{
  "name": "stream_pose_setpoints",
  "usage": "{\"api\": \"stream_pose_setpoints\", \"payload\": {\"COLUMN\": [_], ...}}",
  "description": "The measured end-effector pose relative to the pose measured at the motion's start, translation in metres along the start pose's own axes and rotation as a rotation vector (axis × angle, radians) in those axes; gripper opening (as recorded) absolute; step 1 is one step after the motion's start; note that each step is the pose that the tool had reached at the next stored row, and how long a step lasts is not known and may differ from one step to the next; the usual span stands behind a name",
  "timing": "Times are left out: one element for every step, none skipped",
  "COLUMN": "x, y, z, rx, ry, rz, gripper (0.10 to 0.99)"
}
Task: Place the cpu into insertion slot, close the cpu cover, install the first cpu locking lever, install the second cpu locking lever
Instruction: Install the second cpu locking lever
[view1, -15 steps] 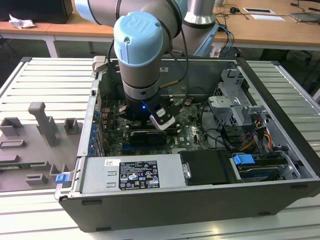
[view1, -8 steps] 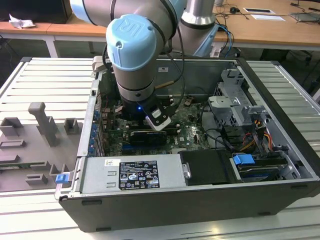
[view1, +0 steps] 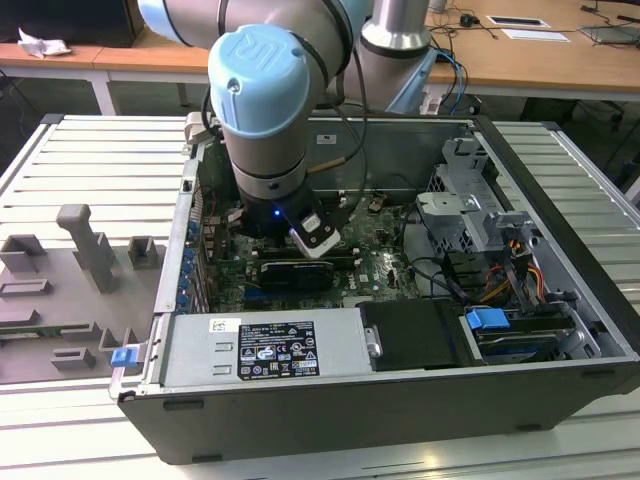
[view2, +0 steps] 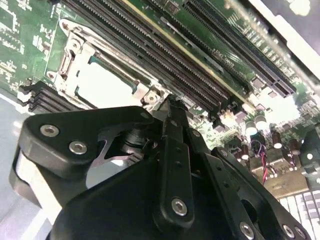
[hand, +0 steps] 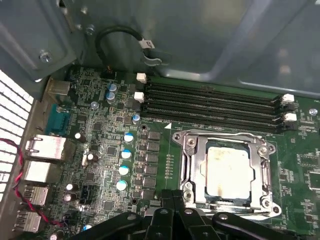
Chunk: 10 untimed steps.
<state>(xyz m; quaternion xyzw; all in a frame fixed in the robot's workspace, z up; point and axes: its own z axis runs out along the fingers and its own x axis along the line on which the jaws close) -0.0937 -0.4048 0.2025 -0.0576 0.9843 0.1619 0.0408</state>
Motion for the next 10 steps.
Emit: {"api": "stream_pose_setpoints", "payload": {"x": [-0.0006, -0.0010, -0.0013, -0.0015, -0.0018, -0.0020, -0.0024, -0.0028, -0.0029, -0.0030], "y": [0.0023, 0.0036, 0.0044, 0.0052, 0.0060, 0.0068, 0.0082, 0.0093, 0.0099, 0.0101], "z": [-0.0045, -0.0084, -0.0105, -0.0130, -0.0156, -0.0180, -0.0222, -0.0254, -0.0270, -0.0276], "rx": [0.000, 0.000, 0.000, 0.000, 0.000, 0.000, 0.000, -0.001, -0.001, -0.001], "ry": [0.0001, 0.0001, -0.0001, 0.0000, -0.0001, 0.0000, 0.0000, -0.0001, -0.0001, -0.0003], "rz": [0.000, 0.000, 0.000, 0.000, 0.000, 0.000, 0.000, 0.000, 0.000, 0.000], "gripper": [0.106, 0.106, 0.106, 0.106, 0.106, 0.106, 0.106, 0.106, 0.106, 0.106]}}
